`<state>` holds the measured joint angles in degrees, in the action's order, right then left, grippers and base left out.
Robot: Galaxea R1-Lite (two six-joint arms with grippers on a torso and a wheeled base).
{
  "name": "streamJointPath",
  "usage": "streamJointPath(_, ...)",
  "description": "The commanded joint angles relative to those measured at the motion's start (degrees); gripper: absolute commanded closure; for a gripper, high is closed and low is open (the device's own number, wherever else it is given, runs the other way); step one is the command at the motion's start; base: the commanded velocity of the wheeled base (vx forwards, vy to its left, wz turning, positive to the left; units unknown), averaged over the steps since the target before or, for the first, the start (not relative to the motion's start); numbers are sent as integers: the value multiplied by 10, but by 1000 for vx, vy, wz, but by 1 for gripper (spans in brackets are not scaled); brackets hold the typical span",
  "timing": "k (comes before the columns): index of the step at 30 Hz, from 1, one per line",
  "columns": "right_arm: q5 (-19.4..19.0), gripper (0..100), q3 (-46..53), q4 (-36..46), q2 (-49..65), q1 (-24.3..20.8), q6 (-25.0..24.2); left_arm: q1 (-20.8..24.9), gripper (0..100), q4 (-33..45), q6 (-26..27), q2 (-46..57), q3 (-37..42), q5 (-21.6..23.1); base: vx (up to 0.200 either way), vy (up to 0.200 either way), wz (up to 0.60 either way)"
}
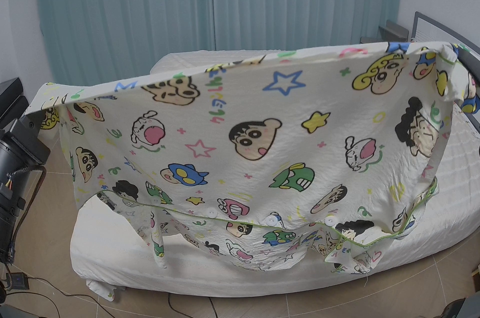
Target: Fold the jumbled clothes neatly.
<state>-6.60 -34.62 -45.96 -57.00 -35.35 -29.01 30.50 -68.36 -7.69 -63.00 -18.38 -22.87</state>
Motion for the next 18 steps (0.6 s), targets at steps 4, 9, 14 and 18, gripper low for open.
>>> streamJointPath(4, -2, 100, -48, 65, 15, -8, 1, 3, 100, 0, 42, 26, 0, 1, 0, 0, 0)
streamJointPath(9, -4, 100, -41, 79, 21, -14, -1, 22, 100, 12, 41, 37, 1, 0, 0, 0, 0)
streamJointPath(14, -4, 100, -41, 103, 14, -9, -2, 25, 100, 60, 36, 37, 2, 2, 0, 0, 0)
streamJointPath(18, -3, 100, -40, 129, 3, -2, -3, 24, 100, 97, 31, 32, 3, 2, 0, 0, 0)
